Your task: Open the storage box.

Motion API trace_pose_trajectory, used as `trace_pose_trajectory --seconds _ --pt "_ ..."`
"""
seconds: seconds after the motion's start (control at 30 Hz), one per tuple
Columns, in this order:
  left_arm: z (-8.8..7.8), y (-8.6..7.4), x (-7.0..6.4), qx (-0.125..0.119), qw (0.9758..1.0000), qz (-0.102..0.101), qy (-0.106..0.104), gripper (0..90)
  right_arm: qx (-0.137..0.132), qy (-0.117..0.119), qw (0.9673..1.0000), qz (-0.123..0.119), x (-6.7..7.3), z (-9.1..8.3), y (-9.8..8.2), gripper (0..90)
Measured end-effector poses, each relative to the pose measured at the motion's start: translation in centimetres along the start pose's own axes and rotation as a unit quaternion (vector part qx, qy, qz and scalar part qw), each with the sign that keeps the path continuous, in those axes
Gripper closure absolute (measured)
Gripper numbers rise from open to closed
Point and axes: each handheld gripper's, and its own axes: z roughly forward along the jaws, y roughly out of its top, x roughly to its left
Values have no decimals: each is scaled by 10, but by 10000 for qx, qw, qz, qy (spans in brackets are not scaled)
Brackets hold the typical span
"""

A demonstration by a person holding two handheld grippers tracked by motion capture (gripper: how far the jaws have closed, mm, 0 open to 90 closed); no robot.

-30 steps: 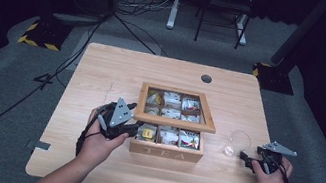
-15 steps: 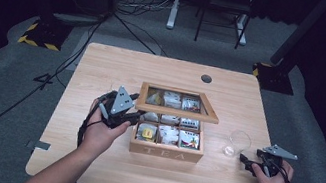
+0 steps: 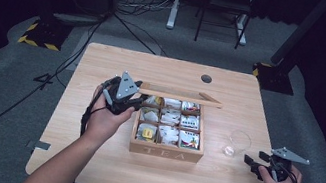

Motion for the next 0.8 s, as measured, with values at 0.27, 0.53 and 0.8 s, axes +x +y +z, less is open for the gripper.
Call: trace_pose_trajectory --seconds 0.27,0.53,0.8 --pt "0 0 1 26 10000 -14 -17 578 -12 52 9993 -361 24 -24 23 352" --pt "0 0 0 47 10000 -2 -50 575 -110 148 9988 -449 42 -50 41 361" --pt "0 -1 1 34 10000 -33 -73 573 -257 391 9955 -824 73 -54 61 374"
